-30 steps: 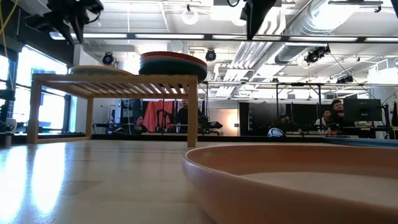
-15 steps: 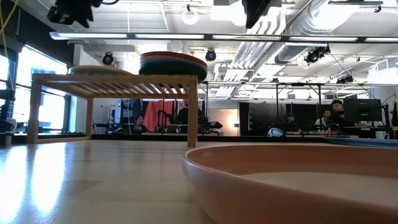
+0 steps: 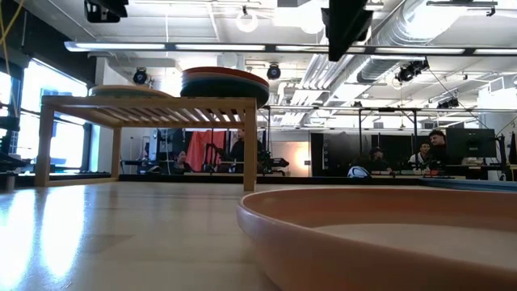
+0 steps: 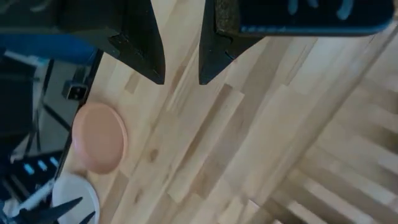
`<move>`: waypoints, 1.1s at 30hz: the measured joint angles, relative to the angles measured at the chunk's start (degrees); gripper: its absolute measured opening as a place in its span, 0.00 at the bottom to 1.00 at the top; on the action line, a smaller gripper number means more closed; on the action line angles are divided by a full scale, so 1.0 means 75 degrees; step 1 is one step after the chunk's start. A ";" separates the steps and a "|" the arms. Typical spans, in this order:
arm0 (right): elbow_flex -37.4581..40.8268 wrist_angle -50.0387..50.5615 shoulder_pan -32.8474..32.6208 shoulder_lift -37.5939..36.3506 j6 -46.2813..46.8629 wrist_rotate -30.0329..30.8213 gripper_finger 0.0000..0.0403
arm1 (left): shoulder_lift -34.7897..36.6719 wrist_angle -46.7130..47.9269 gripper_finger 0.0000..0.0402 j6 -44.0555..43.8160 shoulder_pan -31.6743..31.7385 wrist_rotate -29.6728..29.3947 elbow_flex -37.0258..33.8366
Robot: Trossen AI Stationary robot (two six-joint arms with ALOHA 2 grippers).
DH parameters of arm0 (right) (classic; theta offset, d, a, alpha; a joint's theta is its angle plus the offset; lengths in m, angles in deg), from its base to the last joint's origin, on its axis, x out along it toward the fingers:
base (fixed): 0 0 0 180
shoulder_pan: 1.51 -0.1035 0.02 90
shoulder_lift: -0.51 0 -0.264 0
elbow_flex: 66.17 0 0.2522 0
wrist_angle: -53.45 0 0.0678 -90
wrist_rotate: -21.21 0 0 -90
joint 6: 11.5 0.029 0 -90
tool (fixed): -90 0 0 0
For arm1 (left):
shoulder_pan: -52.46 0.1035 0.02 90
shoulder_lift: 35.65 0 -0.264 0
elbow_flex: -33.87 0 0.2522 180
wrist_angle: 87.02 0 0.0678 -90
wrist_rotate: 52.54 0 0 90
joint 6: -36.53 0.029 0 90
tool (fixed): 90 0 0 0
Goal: Place and stack plates onto a shelf
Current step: Stack the brown plate on top of the light orange plate on the shelf
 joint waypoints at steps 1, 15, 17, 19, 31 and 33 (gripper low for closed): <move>0.0139 -0.0189 -0.0111 -0.0003 0.0091 0.0002 0.29 | -0.0050 -0.0018 0.21 0.0000 -0.0134 -0.0022 0.0000; 0.2155 -0.2129 -0.1271 -0.0012 0.1873 0.0186 0.29 | -0.1180 -0.0908 0.21 -0.0077 -0.1634 -0.0057 0.0000; 0.2460 -0.2564 -0.1395 -0.0012 0.2088 0.0233 0.29 | -0.1373 -0.0944 0.21 -0.0073 -0.1815 -0.0057 0.0000; 0.2742 -0.2869 -0.1510 -0.0012 0.2276 0.0233 0.29 | -0.1567 -0.0930 0.21 -0.0073 -0.1996 -0.0057 0.0000; 0.3959 -0.4128 -0.1997 -0.0012 0.3286 0.0271 0.29 | -0.2185 -0.0916 0.21 -0.0114 -0.2813 -0.0051 0.0000; 0.4074 -0.4292 -0.2022 -0.0012 0.3285 0.0271 0.29 | -0.2242 -0.0913 0.21 -0.0114 -0.2877 -0.0048 0.0000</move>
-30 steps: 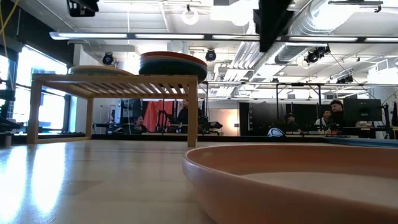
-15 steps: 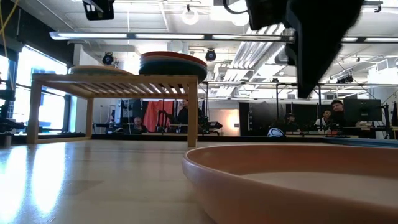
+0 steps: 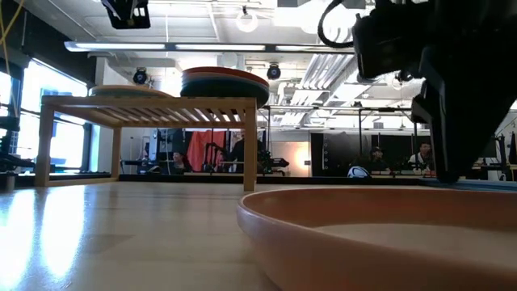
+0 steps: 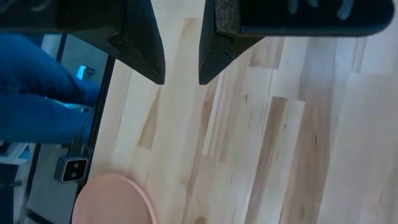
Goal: Place and stack plates onto a shelf
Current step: Stack the brown plate on top of the light orange plate on the shelf
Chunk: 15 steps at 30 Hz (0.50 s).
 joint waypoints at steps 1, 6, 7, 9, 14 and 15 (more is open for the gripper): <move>0.0065 -0.0056 -0.0011 0.0000 0.0005 0.0000 0.29 | -0.0009 0.0000 0.21 0.0000 -0.0025 -0.0003 0.0000; 0.0427 -0.0297 -0.0011 0.0000 0.0359 -0.0002 0.29 | -0.0060 0.0001 0.21 -0.0012 -0.0076 0.0003 0.0000; 0.0516 -0.0390 -0.0011 0.0000 0.0459 -0.0004 0.29 | -0.0049 0.0005 0.21 -0.0029 -0.0076 0.0015 0.0000; 0.0635 -0.0470 -0.0011 0.0000 0.0658 -0.0012 0.29 | -0.0047 0.0006 0.21 -0.0029 -0.0076 0.0029 0.0000; 0.0824 -0.0727 -0.0011 0.0000 0.0808 0.0017 0.29 | -0.0050 0.0006 0.21 -0.0023 -0.0076 0.0027 0.0000; 0.0863 -0.0787 -0.0011 0.0000 0.0807 0.0015 0.29 | -0.0050 0.0006 0.21 -0.0023 -0.0076 0.0028 0.0000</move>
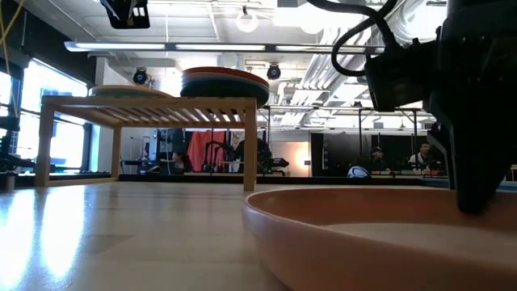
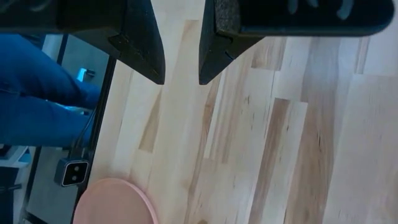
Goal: Place and stack plates onto a shelf
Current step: Stack the brown plate on top of the light orange plate on the shelf
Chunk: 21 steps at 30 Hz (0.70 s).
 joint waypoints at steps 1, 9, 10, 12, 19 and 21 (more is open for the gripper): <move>0.0030 -0.0059 0.0000 0.0000 0.0001 0.0000 0.29 | 0.0000 -0.0001 0.21 -0.0002 0.0000 -0.0001 0.0000; 0.0089 -0.0218 0.0003 0.0000 0.0345 -0.0114 0.20 | 0.0000 0.0000 0.21 -0.0006 0.0003 -0.0014 0.0000; 0.0089 -0.0284 0.0003 0.0000 0.0343 -0.0204 0.17 | 0.0000 -0.0003 0.21 -0.0006 0.0003 -0.0037 0.0000; 0.0089 -0.0356 0.0003 0.0000 0.0339 -0.0356 0.08 | 0.0000 -0.0003 0.21 -0.0015 0.0003 -0.0088 0.0000; 0.0089 -0.0490 0.0006 0.0000 0.0655 -0.0466 0.01 | 0.0000 -0.0003 0.21 -0.0358 0.0003 -0.0521 0.0000; 0.0089 -0.0515 0.0008 0.0000 0.0733 -0.0483 0.01 | 0.0000 -0.0001 0.21 -0.0508 0.0003 -0.0611 0.0000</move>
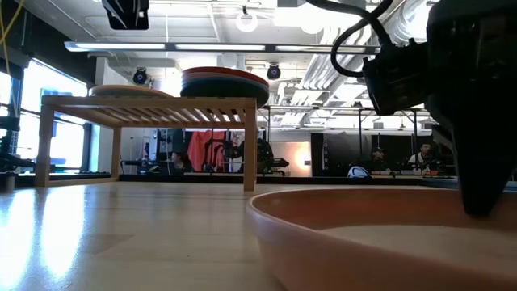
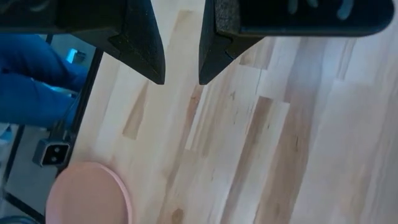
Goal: Place and stack plates onto a shelf
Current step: Stack the brown plate on top of the light orange plate on the shelf
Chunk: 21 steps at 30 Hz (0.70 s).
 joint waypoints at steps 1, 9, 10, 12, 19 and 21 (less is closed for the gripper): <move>-0.0008 -0.0001 0.0001 0.0000 0.0015 -0.0031 0.01 | 0.0000 -0.0001 0.21 -0.0087 0.0000 -0.0028 0.0000; -0.0584 0.0266 0.0104 0.0000 -0.0180 -0.0050 0.00 | 0.0000 -0.0001 0.21 -0.1012 0.0000 -0.0247 0.0000; -0.0730 0.0421 0.0153 0.0000 -0.0280 -0.0028 0.00 | 0.0000 -0.0001 0.21 -0.1096 0.0000 -0.0325 0.0000; -0.1060 0.0846 0.0263 0.0000 -0.0509 0.0085 0.00 | 0.0000 -0.0001 0.21 -0.1243 0.0000 -0.0421 0.0000; -0.2398 0.2792 0.0777 0.0000 -0.1218 0.0609 0.00 | 0.0000 -0.0001 0.21 -0.1711 0.0002 -0.0940 0.0000; -0.2746 0.3204 0.0941 0.0000 -0.1228 0.0728 0.00 | 0.0000 -0.0004 0.21 -0.1876 0.0003 -0.1154 0.0000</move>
